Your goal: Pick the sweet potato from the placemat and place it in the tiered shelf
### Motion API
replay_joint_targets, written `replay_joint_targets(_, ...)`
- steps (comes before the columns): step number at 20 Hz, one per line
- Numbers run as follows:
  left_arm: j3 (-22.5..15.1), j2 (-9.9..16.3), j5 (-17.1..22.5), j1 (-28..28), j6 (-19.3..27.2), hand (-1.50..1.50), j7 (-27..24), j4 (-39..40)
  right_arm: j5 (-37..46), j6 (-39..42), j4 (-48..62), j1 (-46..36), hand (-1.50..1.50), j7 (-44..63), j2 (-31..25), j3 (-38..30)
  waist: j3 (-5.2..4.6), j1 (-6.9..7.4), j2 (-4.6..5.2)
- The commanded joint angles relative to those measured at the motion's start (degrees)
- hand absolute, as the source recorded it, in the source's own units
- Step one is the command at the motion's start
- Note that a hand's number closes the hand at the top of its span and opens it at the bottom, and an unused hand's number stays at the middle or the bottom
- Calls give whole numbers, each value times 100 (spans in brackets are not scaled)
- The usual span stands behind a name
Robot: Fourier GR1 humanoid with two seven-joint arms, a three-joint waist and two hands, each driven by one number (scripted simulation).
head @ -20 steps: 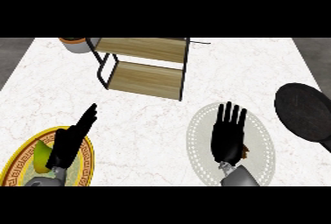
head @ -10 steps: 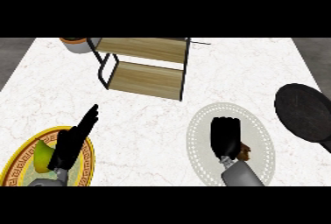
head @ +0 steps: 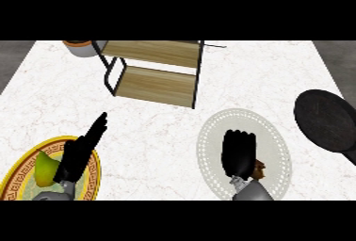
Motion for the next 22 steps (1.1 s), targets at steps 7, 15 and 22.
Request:
replay_joint_targets(7, -254, -225, -212, 69, 141, 0, 28, -10, -2442, -317, -1830, -16, 150, 2954, 334, 1154, 68, 135, 18)
replay_joint_targets(15, -115, -164, -101, 87, 8, 0, -107, 172, -1404, -51, -3016, -1018, 150, 3811, 336, 1336, 47, -8, -19)
replay_joint_targets(22, 17, 7, 20, -82, -147, 0, 149, -16, -1282, 48, -3018, -2510, 150, 3819, 336, 515, 49, 162, 16)
